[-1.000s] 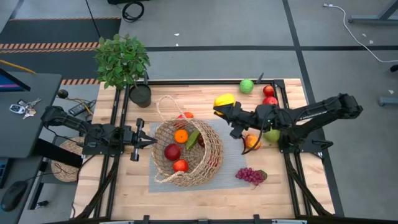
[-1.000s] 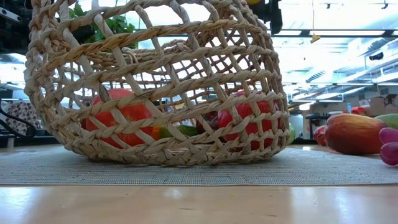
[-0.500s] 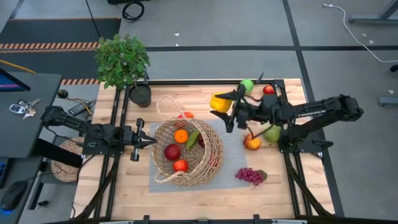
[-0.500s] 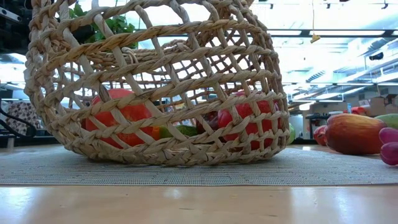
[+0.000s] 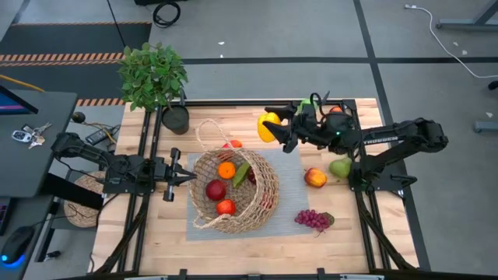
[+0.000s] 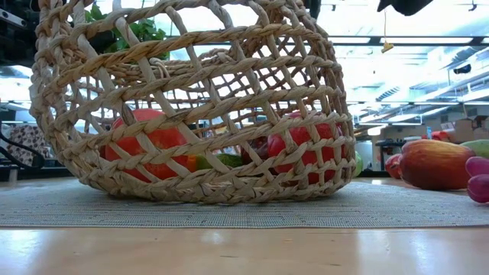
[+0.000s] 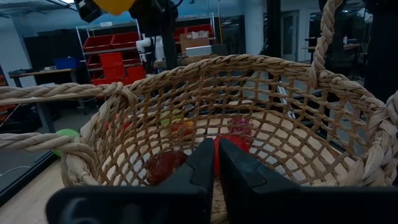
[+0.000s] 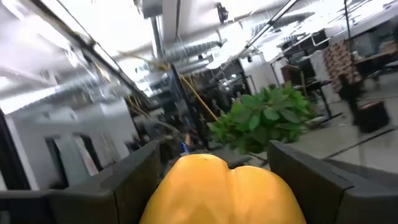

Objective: Build produce basket
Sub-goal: Put the yellow bell pepper into the brown woven basket

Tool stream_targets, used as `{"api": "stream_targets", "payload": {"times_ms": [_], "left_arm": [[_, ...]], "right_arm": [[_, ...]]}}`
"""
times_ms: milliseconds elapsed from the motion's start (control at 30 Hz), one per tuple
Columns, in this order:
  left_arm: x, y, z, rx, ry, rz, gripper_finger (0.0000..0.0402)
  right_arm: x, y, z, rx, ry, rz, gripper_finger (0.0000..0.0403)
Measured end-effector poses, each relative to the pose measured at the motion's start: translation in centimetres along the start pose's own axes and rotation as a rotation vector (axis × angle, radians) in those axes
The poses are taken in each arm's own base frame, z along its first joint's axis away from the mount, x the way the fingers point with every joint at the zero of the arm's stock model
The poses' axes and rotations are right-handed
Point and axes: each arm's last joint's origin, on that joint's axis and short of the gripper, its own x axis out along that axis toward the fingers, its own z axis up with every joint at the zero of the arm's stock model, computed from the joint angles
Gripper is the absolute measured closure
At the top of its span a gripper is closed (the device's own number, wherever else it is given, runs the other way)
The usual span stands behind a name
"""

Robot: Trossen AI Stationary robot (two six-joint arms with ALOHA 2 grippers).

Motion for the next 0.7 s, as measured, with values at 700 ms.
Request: {"api": "stream_targets", "payload": {"times_ms": [700], "left_arm": [[0.0, 0.0, 0.0, 0.000, 0.000, 0.000, 0.0366]], "right_arm": [[9.4, 2.4, -7.4, -0.002, 0.295, 0.289, 0.0107]]}}
